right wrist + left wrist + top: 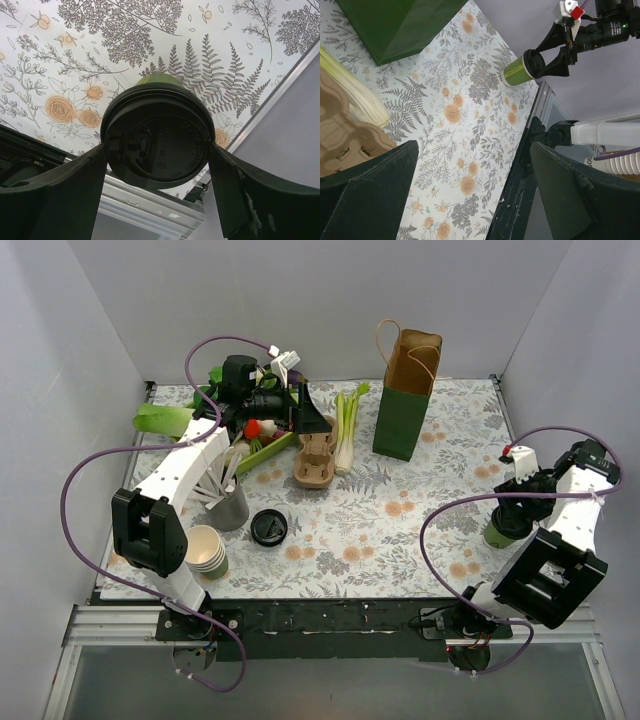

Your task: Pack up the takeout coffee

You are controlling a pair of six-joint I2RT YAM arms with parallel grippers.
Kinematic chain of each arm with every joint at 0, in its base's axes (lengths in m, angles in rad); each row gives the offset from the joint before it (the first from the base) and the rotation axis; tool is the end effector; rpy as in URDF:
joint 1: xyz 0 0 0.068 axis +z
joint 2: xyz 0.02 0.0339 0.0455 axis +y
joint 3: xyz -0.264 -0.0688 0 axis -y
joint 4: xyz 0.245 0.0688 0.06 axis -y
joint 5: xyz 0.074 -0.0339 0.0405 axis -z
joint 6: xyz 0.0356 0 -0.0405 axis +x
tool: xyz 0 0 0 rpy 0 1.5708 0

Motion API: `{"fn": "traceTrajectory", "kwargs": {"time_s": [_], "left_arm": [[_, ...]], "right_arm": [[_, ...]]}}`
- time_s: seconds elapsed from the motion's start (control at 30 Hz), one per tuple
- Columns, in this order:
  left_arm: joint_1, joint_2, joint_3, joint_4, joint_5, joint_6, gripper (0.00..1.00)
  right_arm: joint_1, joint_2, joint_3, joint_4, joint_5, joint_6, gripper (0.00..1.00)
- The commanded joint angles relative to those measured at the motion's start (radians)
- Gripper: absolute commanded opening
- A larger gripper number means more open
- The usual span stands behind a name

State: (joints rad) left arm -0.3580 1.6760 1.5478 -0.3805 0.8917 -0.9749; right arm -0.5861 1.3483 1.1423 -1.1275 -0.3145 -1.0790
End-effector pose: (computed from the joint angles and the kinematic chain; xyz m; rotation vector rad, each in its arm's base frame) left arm 0.3486 -0.1600 0.3573 -0.0817 2.3473 -1.6706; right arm 0.2054 -0.1231 0.2748 -0.7215 2.6550 0.0510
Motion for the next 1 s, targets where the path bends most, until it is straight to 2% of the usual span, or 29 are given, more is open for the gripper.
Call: {"fn": "traceTrajectory", "kwargs": {"time_s": [0.0, 0.03, 0.1, 0.17, 0.3, 0.43, 0.5, 0.6, 0.67, 0.77, 0.97], "left_arm": [[-0.001, -0.025, 0.018, 0.011, 0.013, 0.004, 0.95], [0.001, -0.028, 0.020, 0.006, 0.012, 0.008, 0.96], [0.001, -0.039, 0.038, -0.033, 0.000, 0.050, 0.97], [0.001, -0.054, 0.049, -0.114, -0.049, 0.105, 0.98], [0.001, -0.075, 0.049, -0.285, -0.141, 0.339, 0.98], [0.001, -0.056, 0.049, -0.383, -0.233, 0.410, 0.96], [-0.001, -0.033, 0.058, -0.387, -0.293, 0.395, 0.94], [-0.007, 0.039, 0.104, -0.368, -0.359, 0.294, 0.86], [-0.028, 0.100, 0.152, -0.362, -0.460, 0.248, 0.81], [-0.067, 0.188, 0.231, -0.373, -0.556, 0.228, 0.78], [-0.124, 0.316, 0.293, -0.374, -0.663, 0.173, 0.69]], "right_arm": [[-0.011, 0.000, -0.016, -0.012, 0.015, -0.048, 0.78], [-0.011, -0.001, -0.019, -0.012, 0.012, -0.045, 0.80], [-0.011, -0.012, -0.006, -0.018, -0.001, -0.036, 0.93], [-0.011, -0.023, 0.054, -0.014, -0.008, 0.011, 0.95], [-0.011, -0.046, 0.201, -0.032, -0.070, 0.085, 0.97], [-0.009, -0.025, 0.290, -0.081, -0.126, 0.143, 0.98], [-0.009, -0.021, 0.289, -0.081, -0.156, 0.165, 0.98], [0.000, -0.017, 0.283, -0.064, -0.204, 0.212, 0.98], [0.023, -0.015, 0.284, -0.046, -0.222, 0.247, 0.98], [0.078, -0.018, 0.293, -0.009, -0.209, 0.310, 0.98], [0.187, -0.029, 0.284, 0.047, -0.186, 0.399, 0.97]]}}
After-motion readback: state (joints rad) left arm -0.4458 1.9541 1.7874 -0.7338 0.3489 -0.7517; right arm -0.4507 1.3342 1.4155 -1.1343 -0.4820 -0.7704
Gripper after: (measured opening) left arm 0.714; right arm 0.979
